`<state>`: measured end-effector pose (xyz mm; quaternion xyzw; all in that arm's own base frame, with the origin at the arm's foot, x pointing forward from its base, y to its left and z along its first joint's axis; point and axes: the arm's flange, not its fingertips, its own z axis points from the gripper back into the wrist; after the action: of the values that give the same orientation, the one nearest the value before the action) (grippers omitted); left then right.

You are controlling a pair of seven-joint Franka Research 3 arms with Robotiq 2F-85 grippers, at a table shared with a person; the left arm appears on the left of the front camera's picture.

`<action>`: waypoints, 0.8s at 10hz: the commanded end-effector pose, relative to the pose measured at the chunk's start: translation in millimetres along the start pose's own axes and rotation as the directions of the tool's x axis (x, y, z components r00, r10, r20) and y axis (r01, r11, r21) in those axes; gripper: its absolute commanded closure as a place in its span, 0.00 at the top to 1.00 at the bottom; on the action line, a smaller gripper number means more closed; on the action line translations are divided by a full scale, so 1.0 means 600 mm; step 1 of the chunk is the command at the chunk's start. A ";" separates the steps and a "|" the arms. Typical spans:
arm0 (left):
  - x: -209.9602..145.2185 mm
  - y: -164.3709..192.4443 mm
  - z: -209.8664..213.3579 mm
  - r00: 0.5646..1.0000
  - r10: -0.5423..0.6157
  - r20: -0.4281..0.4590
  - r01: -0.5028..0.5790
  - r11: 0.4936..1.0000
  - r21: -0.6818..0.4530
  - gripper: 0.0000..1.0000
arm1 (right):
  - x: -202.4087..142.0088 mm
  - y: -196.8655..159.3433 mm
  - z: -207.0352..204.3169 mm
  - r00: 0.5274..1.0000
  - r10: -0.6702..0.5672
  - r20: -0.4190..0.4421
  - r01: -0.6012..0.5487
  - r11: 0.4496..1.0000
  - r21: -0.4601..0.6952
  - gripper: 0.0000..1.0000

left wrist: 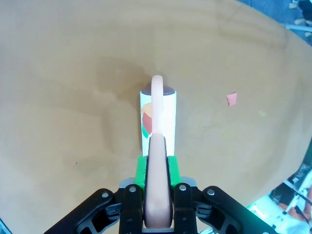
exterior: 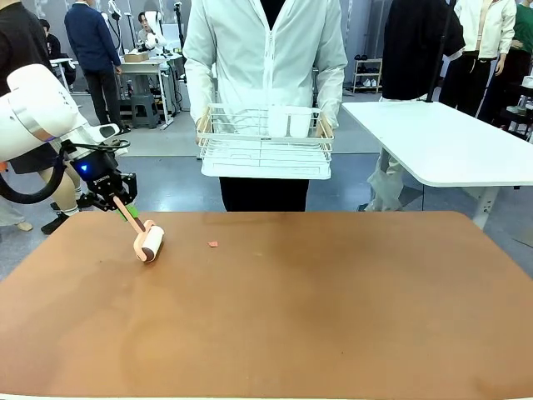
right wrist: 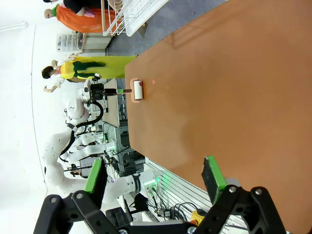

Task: Clean the table.
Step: Clean the table with the Lint Roller when the human lifts the Dish drying rack.

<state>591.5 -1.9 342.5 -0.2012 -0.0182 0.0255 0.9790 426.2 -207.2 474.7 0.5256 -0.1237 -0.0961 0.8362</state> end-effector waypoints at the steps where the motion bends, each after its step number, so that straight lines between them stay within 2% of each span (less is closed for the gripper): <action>1: 0.016 0.028 -0.028 1.000 -0.004 -0.011 0.004 0.999 -0.045 0.19 | -0.001 0.005 0.001 1.000 0.006 0.001 -0.006 1.000 0.005 1.00; 3: 0.021 0.030 -0.044 1.000 0.007 -0.017 -0.009 0.992 -0.127 0.19 | -0.001 0.005 0.001 1.000 0.006 0.001 -0.006 1.000 0.005 1.00; 7: -0.014 -0.023 -0.115 0.994 -0.047 0.100 0.060 0.989 -0.135 0.19 | -0.001 0.005 0.001 1.000 0.006 0.001 -0.006 1.000 0.005 1.00; 8: -0.020 -0.038 -0.137 0.994 -0.058 0.096 0.072 0.985 -0.157 0.19 | -0.001 0.005 0.001 1.000 0.006 0.001 -0.006 1.000 0.005 1.00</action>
<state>591.6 -48.6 316.9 -0.2908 -0.0406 0.0058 0.9559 426.4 -206.9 474.7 0.5256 -0.1235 -0.0958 0.8362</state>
